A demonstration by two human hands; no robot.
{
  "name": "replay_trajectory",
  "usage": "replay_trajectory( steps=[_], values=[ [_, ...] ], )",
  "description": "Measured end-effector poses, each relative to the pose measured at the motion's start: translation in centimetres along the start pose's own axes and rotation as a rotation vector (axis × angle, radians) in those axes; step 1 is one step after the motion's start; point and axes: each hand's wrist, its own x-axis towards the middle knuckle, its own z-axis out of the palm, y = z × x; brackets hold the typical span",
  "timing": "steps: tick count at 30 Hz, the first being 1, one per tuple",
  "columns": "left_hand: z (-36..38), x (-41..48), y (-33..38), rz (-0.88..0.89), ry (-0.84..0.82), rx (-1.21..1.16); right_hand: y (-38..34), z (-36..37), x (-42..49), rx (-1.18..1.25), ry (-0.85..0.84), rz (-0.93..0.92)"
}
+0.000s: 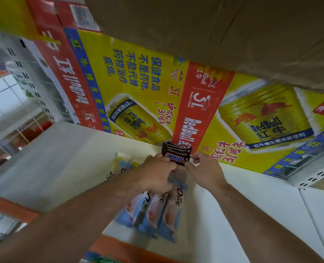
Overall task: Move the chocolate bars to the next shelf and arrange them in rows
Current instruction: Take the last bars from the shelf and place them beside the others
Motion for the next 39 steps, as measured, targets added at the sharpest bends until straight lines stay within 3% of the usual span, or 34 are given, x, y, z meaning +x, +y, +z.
replay_trajectory(
  steps=[12,17,21,30,39],
  values=[
    [-1.1,-0.8,-2.2,0.127,-0.122,0.011,-2.0,1.9,1.3,-0.027,0.075,0.109],
    [-1.8,-0.9,-1.8,0.101,-0.159,-0.177,-1.4,1.1,0.3,0.197,0.080,0.199],
    [-2.5,-1.3,-1.5,0.075,-0.231,-0.439,-0.3,0.3,-1.4,0.383,0.104,0.257],
    [-3.1,-0.2,0.1,0.001,-0.178,-1.097,3.5,-3.1,-7.8,0.684,0.166,0.305],
    [-0.3,-0.8,9.2,0.025,-0.168,-1.171,10.8,-7.9,-15.8,0.752,0.275,0.338]
  ],
)
